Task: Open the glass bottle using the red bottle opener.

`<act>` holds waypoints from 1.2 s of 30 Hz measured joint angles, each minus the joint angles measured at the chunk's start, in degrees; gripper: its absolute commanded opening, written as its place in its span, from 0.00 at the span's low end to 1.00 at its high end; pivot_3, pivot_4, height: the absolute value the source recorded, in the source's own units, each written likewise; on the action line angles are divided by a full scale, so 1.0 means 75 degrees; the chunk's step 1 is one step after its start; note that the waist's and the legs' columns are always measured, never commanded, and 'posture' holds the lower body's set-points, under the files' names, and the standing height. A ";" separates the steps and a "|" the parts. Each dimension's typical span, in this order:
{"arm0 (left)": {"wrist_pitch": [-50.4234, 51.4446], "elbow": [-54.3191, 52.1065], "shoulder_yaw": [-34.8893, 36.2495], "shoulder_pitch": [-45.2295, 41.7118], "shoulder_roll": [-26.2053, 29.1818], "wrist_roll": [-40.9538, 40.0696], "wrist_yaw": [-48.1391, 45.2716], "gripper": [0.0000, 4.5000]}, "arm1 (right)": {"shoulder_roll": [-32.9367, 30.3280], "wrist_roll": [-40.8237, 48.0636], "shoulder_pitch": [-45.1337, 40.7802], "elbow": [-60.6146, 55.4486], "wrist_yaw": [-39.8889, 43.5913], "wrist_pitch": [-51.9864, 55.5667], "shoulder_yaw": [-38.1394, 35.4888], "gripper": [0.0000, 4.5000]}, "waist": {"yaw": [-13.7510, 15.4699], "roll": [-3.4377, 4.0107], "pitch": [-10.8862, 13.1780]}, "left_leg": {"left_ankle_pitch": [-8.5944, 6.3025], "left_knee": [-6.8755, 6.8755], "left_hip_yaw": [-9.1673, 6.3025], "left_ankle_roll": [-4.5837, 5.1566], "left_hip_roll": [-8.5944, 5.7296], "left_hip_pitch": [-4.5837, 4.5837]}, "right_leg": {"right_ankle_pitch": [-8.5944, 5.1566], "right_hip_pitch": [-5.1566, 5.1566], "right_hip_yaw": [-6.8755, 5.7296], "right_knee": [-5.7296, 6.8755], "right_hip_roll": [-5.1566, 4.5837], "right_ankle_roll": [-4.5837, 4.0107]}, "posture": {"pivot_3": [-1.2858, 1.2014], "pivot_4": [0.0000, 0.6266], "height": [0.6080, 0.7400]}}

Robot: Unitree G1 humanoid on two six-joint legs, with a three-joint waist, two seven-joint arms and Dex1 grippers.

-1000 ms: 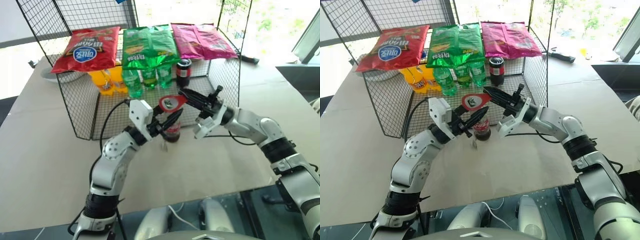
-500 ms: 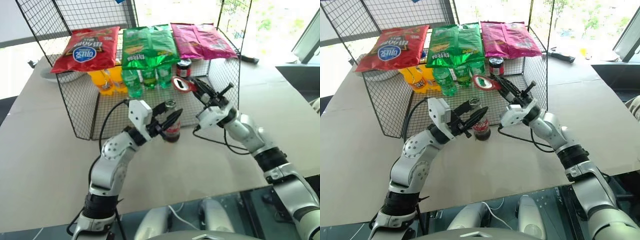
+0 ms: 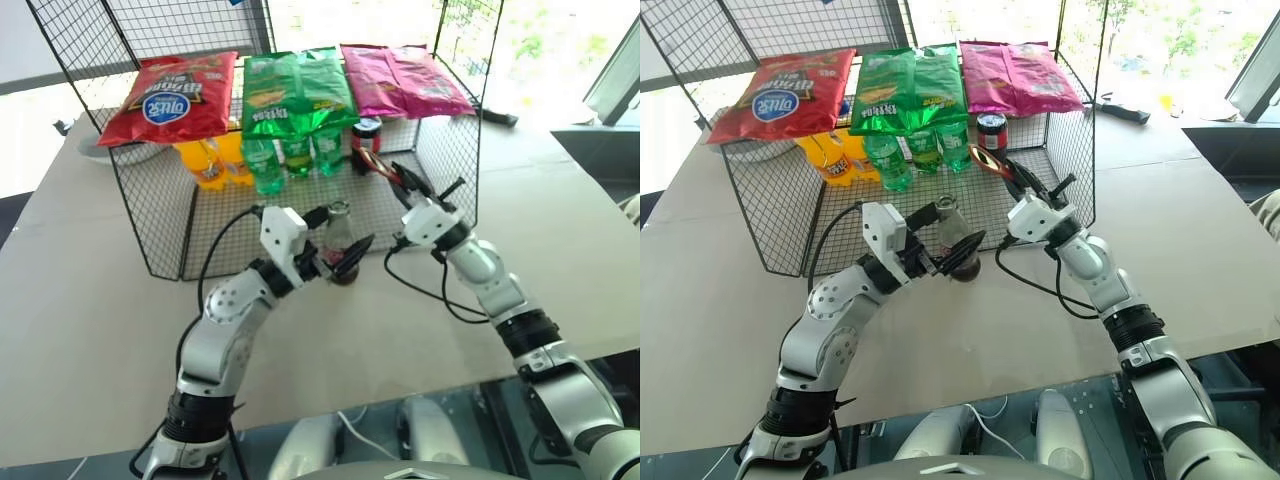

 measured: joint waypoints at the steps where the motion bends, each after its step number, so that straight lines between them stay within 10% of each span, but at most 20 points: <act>1: 0.0000 -0.0011 0.0003 0.0061 0.0012 -0.0010 -0.0007 0.99 | 0.0022 0.0058 0.0040 -0.0047 0.0049 0.0078 -0.0047 0.00 | 0.0000 0.0000 0.0000 | 0.0000 0.0000 0.0000 0.0000 0.0000 0.0000 | 0.0000 -0.0001 0.0000 0.0000 0.0000 0.0000 | 0.52 0.24 1.00; 14: 0.0172 -0.0530 0.0434 0.1290 0.0716 -0.0094 -0.0097 0.99 | 0.0674 0.3136 0.2485 -0.2544 0.1734 0.4546 -0.0789 0.00 | 0.0021 0.0017 0.0012 | -0.0001 -0.0005 -0.0006 0.0001 0.0009 -0.0007 | 0.0000 -0.0003 -0.0002 -0.0005 0.0002 -0.0001 | 0.52 0.24 1.00; 23: 0.0180 -0.0954 0.1271 0.2684 0.0995 -0.0078 0.0245 1.00 | -0.0163 0.4592 0.4093 -0.4990 0.2620 0.7241 -0.1391 0.94 | 0.0064 0.0021 0.0018 | -0.0003 -0.0007 -0.0010 0.0001 0.0010 -0.0008 | -0.0002 0.0000 -0.0014 -0.0010 -0.0001 0.0002 | 0.52 0.24 1.00; 36: 0.0072 -0.1919 0.2277 0.5404 0.0847 -0.0168 0.0648 1.00 | -0.2104 0.5504 0.5852 -0.5501 0.5579 0.6508 -0.2532 0.98 | 0.0097 -0.0027 0.0057 | -0.0026 0.0005 -0.0001 0.0039 0.0024 -0.0001 | -0.0016 0.0031 -0.0035 -0.0034 -0.0034 0.0032 | 0.52 0.24 1.00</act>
